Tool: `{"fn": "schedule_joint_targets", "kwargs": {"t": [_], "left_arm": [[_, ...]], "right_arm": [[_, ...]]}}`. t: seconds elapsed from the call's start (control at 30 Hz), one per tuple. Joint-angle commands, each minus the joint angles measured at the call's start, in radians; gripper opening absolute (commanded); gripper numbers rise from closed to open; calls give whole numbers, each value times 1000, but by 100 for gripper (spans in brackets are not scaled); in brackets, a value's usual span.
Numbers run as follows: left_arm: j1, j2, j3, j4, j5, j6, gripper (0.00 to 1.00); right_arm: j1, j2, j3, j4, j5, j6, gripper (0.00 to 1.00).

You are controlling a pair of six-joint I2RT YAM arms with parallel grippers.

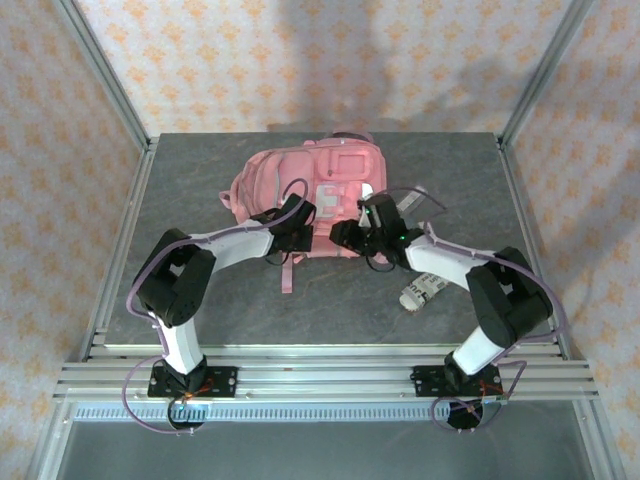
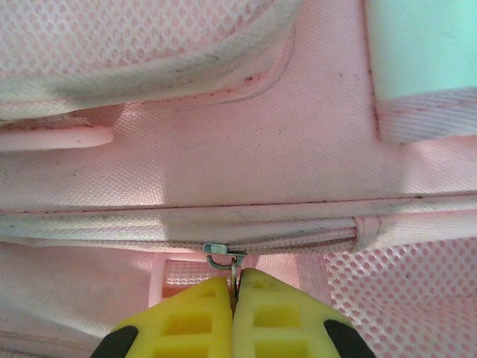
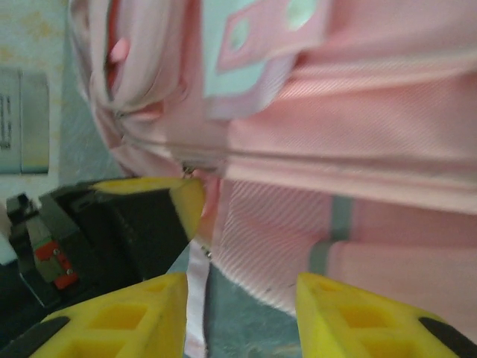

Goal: Pack the student bag

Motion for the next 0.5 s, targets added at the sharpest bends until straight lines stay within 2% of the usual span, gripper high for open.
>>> {"fn": "schedule_joint_targets", "kwargs": {"t": [0.0, 0.2, 0.47], "left_arm": [[-41, -38, -11, -29, 67, -20, 0], [-77, -60, -17, 0, 81, -53, 0], [-85, -64, -22, -28, 21, -45, 0]], "right_arm": [[8, 15, -40, 120, -30, 133, 47], [7, 118, -13, 256, -59, 256, 49], [-14, 241, 47, 285, 11, 429, 47]]}}
